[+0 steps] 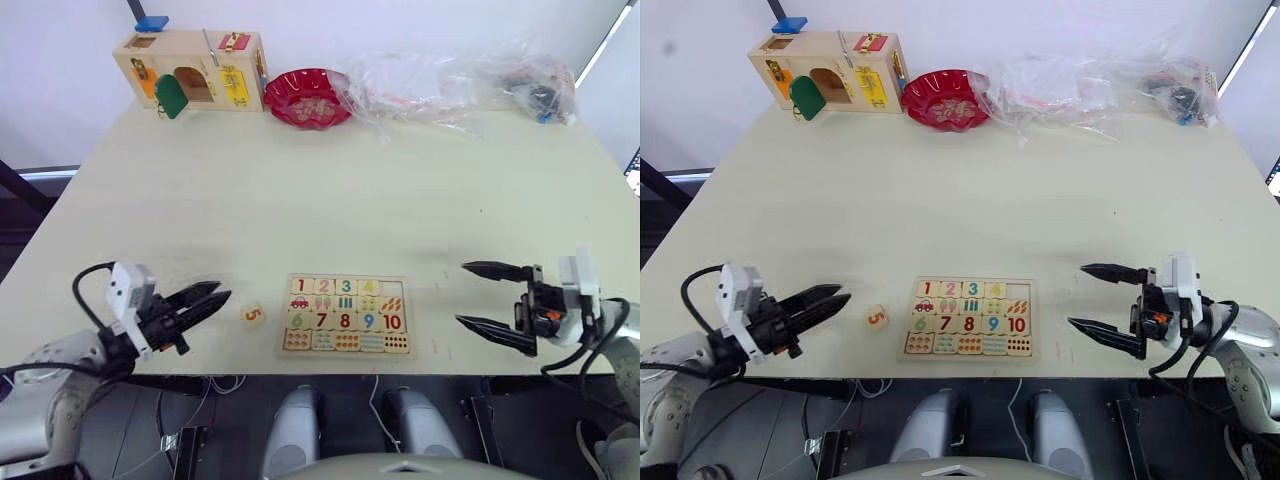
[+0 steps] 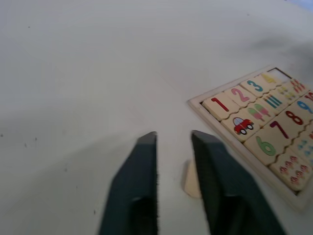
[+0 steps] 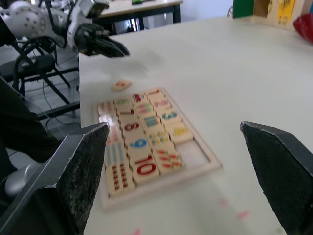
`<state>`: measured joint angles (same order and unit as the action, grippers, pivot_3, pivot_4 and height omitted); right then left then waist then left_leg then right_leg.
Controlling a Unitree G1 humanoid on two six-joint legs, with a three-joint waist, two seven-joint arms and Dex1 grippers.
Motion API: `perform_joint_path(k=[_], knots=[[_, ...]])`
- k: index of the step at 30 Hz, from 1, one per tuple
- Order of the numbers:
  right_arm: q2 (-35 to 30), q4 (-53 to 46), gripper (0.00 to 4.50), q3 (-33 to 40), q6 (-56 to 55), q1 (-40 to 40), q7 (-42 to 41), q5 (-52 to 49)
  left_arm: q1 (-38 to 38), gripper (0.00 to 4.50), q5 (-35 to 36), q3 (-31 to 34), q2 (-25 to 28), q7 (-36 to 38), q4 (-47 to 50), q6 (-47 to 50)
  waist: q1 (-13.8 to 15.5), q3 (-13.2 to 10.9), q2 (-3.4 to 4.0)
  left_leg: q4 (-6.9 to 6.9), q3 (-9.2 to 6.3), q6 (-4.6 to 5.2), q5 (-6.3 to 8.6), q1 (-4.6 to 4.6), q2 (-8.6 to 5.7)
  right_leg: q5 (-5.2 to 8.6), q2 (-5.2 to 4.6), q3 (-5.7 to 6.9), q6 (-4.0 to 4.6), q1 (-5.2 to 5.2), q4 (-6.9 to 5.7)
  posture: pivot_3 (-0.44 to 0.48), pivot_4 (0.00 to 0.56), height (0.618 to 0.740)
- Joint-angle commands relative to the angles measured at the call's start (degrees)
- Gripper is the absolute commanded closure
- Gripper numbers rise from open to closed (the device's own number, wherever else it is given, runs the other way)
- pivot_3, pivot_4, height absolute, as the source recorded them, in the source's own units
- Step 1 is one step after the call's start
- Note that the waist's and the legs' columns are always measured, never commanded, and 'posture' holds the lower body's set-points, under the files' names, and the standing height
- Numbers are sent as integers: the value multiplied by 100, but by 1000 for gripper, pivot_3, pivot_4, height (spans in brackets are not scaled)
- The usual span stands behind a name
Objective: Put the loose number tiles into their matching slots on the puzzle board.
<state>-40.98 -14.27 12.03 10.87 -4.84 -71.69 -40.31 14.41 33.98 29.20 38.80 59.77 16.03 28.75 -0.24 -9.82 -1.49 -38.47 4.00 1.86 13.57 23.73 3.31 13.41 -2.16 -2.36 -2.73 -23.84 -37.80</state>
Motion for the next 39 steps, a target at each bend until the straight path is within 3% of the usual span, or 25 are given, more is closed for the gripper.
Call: perform_joint_path(k=[1, 2, 4, 5, 16, 24, 30, 34, 39], knots=[[-131, 54, 0, 366, -63, -255, -240, -112, 353, 1424, 88, 280, 101, 286, -125, -288, -13, 0, 1, 1, 0, 0, 0, -1, 0, 0, 0, -1, 0, 0, 0, 0, 150, 740], [-146, 96, 0, 421, -82, -344, -287, -102, 450, 1191, 68, 300, 118, 352, -177, -352, -14, 1, 0, 3, 0, 0, 0, -1, 0, 0, -1, -2, 0, -2, 1, 0, 150, 740], [-163, 176, 0, 519, -100, -479, -370, -96, 592, 255, 80, 321, 174, 477, -232, -398, -19, 1, 0, 4, 0, 0, 1, 1, 1, 0, -3, -3, 0, -4, 5, 0, 150, 740], [-162, 211, 0, 551, -119, -504, -395, -92, 628, 64, 84, 318, 207, 522, -251, -410, -20, 1, 0, 4, 0, 0, 1, 1, 1, 0, -4, -3, 0, -4, 6, 0, 150, 740], [-110, 52, 0, 719, -164, -701, -398, -111, 322, 64, -19, -53, 828, 1264, -680, -754, -18, 1, 1, 13, 4, -1, 2, 4, 2, 1, -21, 2, 0, -11, 13, 0, 150, 740], [-209, -250, 0, 641, 28, -589, -495, -327, -536, 64, -413, -846, 1587, 2254, -1425, -1287, -23, 0, 3, 13, 6, -1, 2, 2, 3, 0, -25, 6, 0, -12, 10, 0, 150, 740], [-192, -251, 0, 539, -10, -406, -512, -258, -1307, 64, -635, -1490, 1788, 2865, -1978, -1661, -20, 0, 3, 16, 10, 0, 2, 7, 1, 0, -33, 17, 0, -16, 14, 0, 150, 740], [-167, -277, 0, 512, -64, -354, -494, -200, -1637, 64, -773, -1794, 1757, 2916, -2192, -1765, -20, -1, 2, 18, 12, 1, 2, 10, -1, 0, -29, 17, 0, -19, 14, 0, 150, 740], [-131, -384, 0, 549, -113, -450, -453, -178, -1429, 64, -858, -1800, 1431, 2272, -1811, -1761, -30, -1, 2, 17, 14, 2, 2, 9, -1, 0, -27, 15, -2, -18, 12, 0, 150, 740]])
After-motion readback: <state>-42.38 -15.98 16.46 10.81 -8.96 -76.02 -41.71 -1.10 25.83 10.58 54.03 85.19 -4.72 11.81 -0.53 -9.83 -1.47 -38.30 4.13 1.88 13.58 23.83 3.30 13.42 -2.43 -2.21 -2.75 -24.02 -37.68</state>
